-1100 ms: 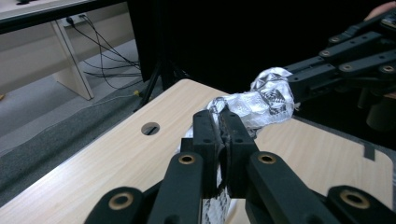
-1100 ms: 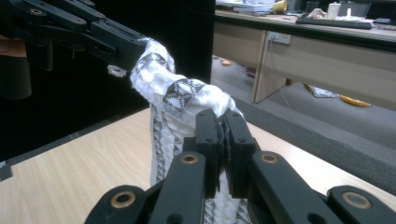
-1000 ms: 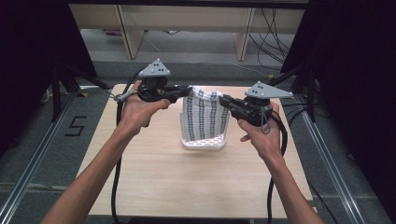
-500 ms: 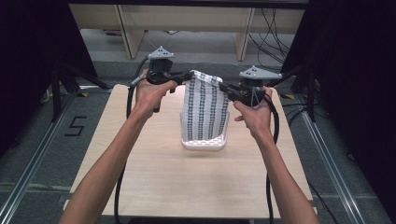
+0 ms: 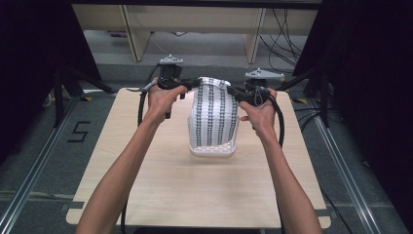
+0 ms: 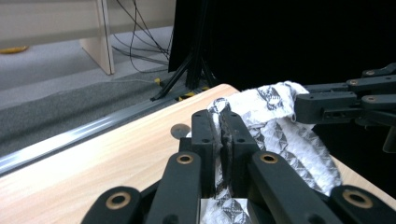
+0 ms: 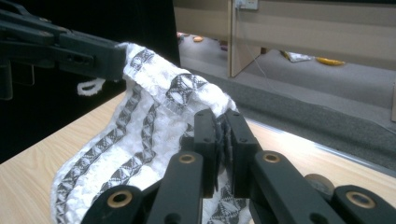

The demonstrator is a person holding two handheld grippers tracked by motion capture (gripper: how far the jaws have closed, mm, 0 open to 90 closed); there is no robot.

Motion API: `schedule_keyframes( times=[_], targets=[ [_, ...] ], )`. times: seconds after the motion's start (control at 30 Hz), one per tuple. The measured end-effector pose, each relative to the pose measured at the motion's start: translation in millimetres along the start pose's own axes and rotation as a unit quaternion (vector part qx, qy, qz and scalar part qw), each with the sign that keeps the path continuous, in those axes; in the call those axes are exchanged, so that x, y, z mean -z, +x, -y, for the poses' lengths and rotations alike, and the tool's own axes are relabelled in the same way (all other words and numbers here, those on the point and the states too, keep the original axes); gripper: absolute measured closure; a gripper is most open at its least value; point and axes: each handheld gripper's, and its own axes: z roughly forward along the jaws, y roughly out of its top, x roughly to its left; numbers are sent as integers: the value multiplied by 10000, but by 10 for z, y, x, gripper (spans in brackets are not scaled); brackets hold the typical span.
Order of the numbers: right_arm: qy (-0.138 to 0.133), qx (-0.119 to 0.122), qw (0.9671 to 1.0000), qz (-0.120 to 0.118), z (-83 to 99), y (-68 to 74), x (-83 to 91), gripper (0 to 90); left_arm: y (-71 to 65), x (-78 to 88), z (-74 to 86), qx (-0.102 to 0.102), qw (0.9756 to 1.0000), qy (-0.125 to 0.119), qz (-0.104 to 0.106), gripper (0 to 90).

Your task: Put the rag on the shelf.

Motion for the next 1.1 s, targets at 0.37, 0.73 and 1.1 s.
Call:
schedule_keyframes(
  times=[0.37,0.73,1.1],
  targets=[
    [399,-147,9990,162,62,1,-140,700,75,-65,129,162,9996,231,-33,652],
    [426,-160,9982,385,134,2,-142,497,57,84,163,163,9991,295,-239,388],
    [364,-252,9984,359,111,7,-25,485,106,160,249,325,9988,345,-91,356]
  ],
)
